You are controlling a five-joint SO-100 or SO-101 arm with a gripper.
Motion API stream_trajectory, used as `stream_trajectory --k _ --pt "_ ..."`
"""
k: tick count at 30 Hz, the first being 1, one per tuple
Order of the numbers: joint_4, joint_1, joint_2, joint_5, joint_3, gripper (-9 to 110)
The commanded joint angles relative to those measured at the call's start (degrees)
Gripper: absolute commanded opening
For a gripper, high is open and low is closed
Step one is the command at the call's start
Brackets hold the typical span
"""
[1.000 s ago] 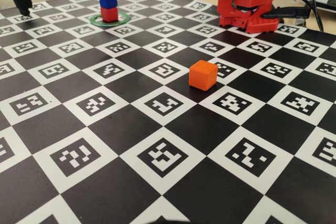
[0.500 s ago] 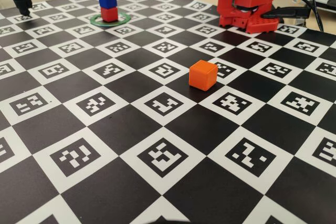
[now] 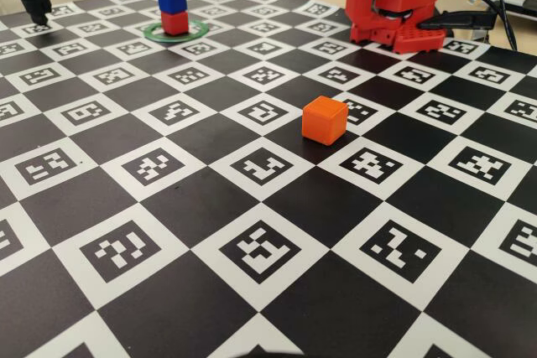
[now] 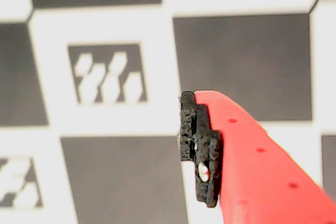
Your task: Grab the red cube then put it in the green circle then put the blue cube on top and finally the orange cube on top
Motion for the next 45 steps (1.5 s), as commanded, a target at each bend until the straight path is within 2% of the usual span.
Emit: stream_trajectory --k 1,9,14,18,33,45 --pt "4.0 -5.7 6.6 8.6 1.0 50" --pt "2.7 -18.7 7.9 26.2 4.3 50" --pt "0.0 -26.3 7.6 31.3 5.3 50" --pt "0.8 -31.8 6.7 39.4 5.1 50" --pt "2.2 -49.6 2.5 45.8 3.1 50" --pt "1.9 -55.5 -1.5 49.8 2.4 50"
